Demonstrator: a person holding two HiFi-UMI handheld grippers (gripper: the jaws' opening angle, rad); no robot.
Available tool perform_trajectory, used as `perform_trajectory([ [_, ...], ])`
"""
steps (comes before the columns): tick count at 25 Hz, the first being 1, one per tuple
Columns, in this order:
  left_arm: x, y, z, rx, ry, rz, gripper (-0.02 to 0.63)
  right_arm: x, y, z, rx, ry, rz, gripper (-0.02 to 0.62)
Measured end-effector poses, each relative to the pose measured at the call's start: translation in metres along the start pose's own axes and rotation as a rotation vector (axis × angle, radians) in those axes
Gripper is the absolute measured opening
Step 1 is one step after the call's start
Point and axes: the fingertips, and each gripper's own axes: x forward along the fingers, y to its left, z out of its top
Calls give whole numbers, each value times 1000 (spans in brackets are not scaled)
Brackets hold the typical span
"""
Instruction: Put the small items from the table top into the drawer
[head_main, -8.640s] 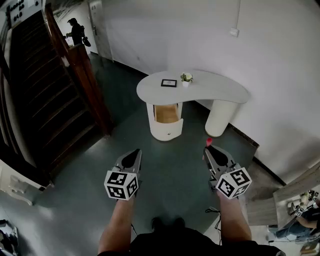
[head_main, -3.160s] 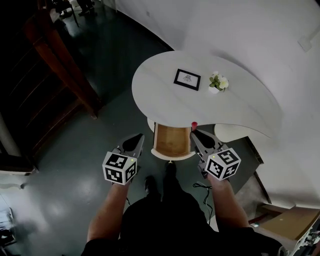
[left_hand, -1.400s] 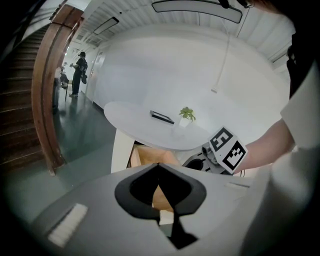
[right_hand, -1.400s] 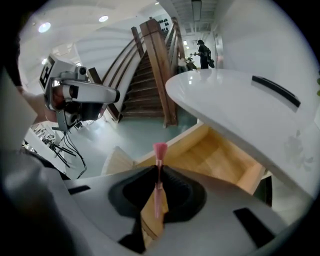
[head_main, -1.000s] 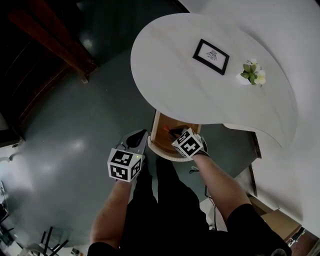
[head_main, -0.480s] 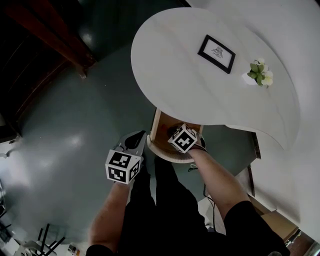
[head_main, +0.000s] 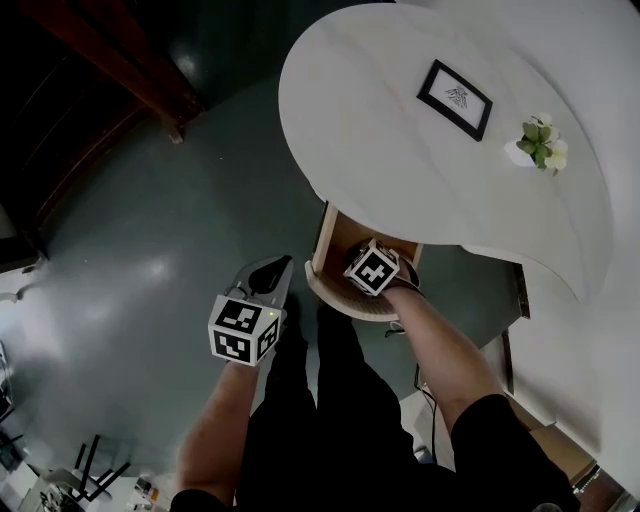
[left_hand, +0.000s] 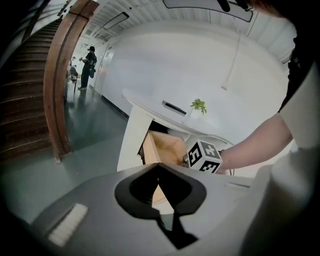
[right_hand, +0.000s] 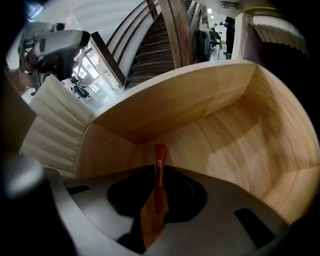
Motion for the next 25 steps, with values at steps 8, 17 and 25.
perform_trajectory([
  [8, -13, -2, -6, 8, 4, -6, 11, -23, 3, 13, -25, -39, -51, 80],
  [17, -41, -17, 23, 94, -29, -31, 12, -88, 14, 30, 69, -147, -134, 78],
  [25, -82, -39, 51, 163, -73, -79, 12, -155, 47, 25, 223, -233, -201, 78],
])
